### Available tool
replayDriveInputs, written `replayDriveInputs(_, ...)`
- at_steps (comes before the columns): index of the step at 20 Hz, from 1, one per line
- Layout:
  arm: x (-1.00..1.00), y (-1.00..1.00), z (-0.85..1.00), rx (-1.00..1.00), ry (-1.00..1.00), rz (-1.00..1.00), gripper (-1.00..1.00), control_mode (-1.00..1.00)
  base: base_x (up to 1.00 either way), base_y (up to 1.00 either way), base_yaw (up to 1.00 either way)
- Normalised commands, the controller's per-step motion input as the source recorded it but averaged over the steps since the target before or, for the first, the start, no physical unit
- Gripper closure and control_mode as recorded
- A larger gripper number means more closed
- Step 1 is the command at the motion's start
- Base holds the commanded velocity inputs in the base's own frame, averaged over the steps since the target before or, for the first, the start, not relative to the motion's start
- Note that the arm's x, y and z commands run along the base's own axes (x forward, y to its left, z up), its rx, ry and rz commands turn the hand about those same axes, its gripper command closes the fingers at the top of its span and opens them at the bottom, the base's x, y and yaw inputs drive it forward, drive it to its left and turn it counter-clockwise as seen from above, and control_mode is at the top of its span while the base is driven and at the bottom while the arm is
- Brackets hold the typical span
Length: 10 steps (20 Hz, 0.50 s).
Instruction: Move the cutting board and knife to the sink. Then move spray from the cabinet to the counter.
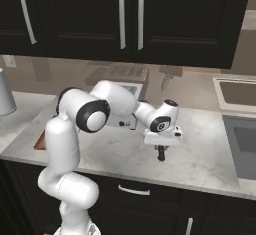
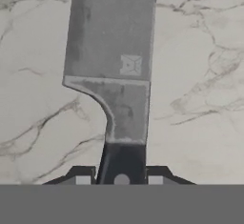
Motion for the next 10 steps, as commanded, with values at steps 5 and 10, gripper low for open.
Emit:
replayDriveInputs(5, -0.33, 0.0, 0.02, 0.0, -0.1, 0.0, 1.0, -1.0, 0.0, 0.0, 0.0)
replayDriveInputs(10, -0.27, -0.05, 0.23, 0.0, -0.03, 0.0, 1.0, -1.0, 0.0, 0.0, 0.0)
